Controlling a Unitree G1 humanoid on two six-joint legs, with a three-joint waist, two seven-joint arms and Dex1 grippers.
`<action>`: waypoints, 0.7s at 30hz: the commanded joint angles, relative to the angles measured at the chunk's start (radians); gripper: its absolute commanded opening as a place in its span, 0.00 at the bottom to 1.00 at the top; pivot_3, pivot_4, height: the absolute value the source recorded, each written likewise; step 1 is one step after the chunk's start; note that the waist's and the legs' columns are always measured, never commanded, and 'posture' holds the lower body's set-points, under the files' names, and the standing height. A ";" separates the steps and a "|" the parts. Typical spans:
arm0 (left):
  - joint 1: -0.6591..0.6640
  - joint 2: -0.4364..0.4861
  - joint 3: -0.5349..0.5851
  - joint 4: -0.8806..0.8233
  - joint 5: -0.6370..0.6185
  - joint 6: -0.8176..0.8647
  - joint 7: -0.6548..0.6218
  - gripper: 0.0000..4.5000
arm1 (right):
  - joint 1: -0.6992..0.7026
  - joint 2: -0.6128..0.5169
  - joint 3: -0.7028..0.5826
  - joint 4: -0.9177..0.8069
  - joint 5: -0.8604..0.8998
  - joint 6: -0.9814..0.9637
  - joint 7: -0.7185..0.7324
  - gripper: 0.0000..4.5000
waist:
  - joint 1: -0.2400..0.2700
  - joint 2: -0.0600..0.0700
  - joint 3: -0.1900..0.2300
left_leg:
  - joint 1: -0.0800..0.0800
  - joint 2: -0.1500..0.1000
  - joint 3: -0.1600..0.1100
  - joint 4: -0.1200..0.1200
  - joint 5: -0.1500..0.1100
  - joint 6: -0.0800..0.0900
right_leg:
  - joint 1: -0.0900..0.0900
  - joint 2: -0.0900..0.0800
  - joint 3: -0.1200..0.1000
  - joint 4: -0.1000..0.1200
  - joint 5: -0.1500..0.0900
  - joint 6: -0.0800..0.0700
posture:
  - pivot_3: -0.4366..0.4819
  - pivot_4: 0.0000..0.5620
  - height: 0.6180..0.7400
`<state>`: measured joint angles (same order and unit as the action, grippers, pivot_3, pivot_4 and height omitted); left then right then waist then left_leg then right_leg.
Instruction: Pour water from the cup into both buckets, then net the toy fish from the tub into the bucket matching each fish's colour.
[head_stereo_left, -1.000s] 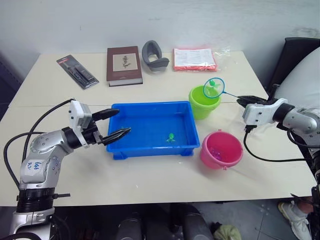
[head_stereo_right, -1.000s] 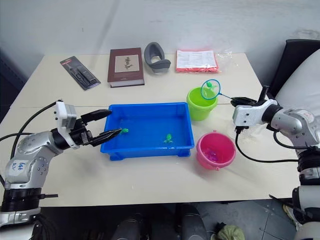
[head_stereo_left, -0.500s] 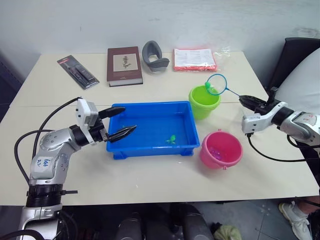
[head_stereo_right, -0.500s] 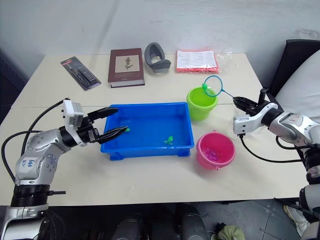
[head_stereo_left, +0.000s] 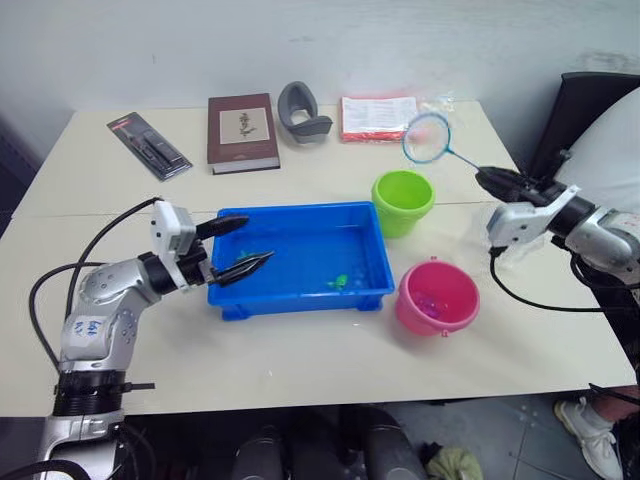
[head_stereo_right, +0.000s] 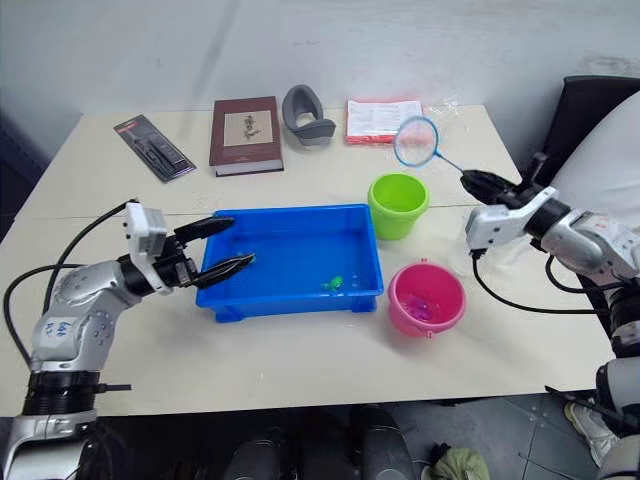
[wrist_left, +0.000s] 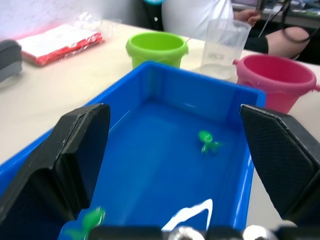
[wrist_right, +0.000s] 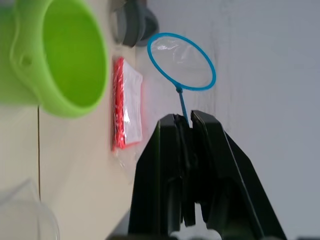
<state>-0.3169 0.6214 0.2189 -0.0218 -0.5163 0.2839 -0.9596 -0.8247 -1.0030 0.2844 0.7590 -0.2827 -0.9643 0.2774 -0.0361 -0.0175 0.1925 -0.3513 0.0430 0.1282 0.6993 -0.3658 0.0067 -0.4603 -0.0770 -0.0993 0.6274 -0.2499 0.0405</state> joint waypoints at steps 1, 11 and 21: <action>0.028 0.037 0.058 -0.031 -0.034 -0.003 -0.020 0.99 | 0.074 -0.007 -0.020 -0.239 0.395 0.135 0.337 0.00 | 0.006 0.000 0.000 | 0.000 0.000 0.000 0.000 0.000 0.000 | 0.000 0.000 0.000 0.000 0.000 0.000 | 0.48 0.27 1.00; 0.089 0.078 0.077 -0.070 -0.030 0.003 -0.028 0.99 | 0.116 0.028 0.032 -0.491 0.262 0.336 0.650 0.00 | 0.017 0.000 0.000 | -0.001 -0.002 -0.003 0.001 0.000 0.002 | 0.001 -0.003 -0.003 -0.001 0.002 -0.003 | 0.48 0.27 1.00; 0.121 0.081 0.092 -0.103 -0.038 0.023 -0.013 0.99 | -0.052 0.094 0.104 -0.363 0.058 0.214 0.779 0.00 | 0.004 0.000 0.000 | -0.001 -0.001 -0.001 0.001 0.000 0.001 | -0.001 -0.002 -0.002 0.000 0.002 -0.004 | 0.48 0.27 1.00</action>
<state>-0.2028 0.6989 0.2895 -0.0855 -0.5296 0.3082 -0.9769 -0.8374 -0.9094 0.3894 0.3932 -0.2024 -0.7253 1.0276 -0.0325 -0.0174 0.1925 -0.3523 0.0426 0.1271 0.7002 -0.3654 0.0073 -0.4610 -0.0785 -0.1019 0.6274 -0.2481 0.0368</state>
